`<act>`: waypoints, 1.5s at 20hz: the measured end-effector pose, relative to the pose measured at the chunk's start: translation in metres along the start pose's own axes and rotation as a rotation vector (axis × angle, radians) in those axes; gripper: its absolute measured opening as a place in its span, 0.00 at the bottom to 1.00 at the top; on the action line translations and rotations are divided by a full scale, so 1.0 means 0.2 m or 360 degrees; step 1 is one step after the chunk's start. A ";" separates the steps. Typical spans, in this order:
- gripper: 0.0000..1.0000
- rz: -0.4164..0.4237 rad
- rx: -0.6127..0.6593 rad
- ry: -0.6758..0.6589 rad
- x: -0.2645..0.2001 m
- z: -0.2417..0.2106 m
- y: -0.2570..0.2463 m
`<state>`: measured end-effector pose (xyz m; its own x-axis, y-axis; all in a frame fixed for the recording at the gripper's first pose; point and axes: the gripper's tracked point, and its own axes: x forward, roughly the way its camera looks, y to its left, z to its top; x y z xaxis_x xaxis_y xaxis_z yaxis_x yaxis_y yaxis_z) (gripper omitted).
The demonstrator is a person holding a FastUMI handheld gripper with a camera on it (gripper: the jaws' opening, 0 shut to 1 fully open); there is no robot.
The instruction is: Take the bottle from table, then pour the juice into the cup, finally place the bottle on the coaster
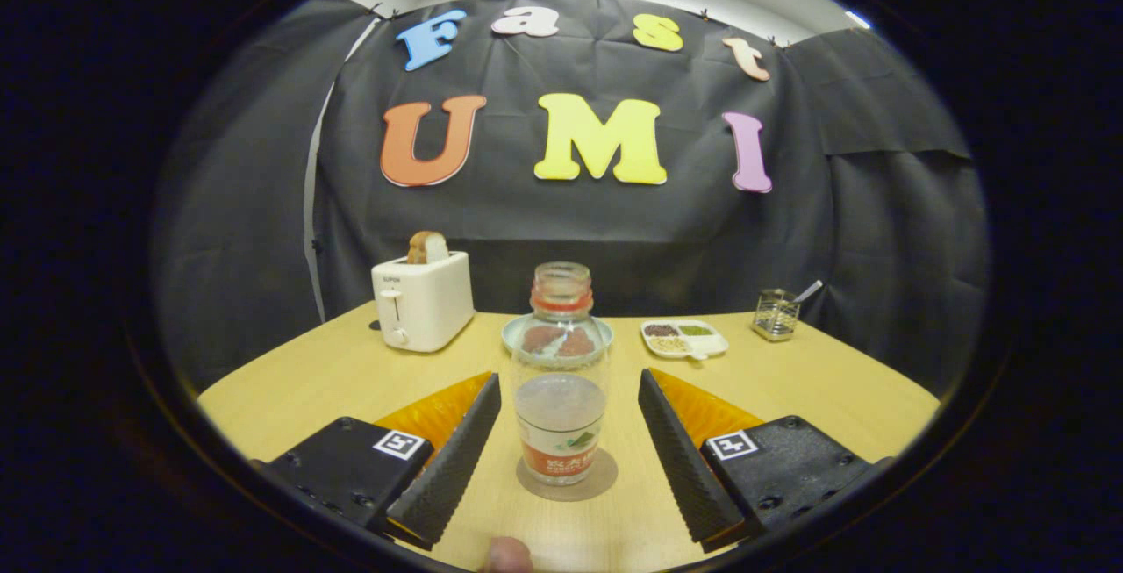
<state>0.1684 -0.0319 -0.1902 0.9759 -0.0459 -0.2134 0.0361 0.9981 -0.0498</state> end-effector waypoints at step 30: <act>0.99 0.0058 0.0205 -0.0358 -1.48 0.92 0.13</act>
<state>-0.0790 0.0154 0.0511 0.9998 -0.0142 0.0104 0.0133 0.9966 0.0818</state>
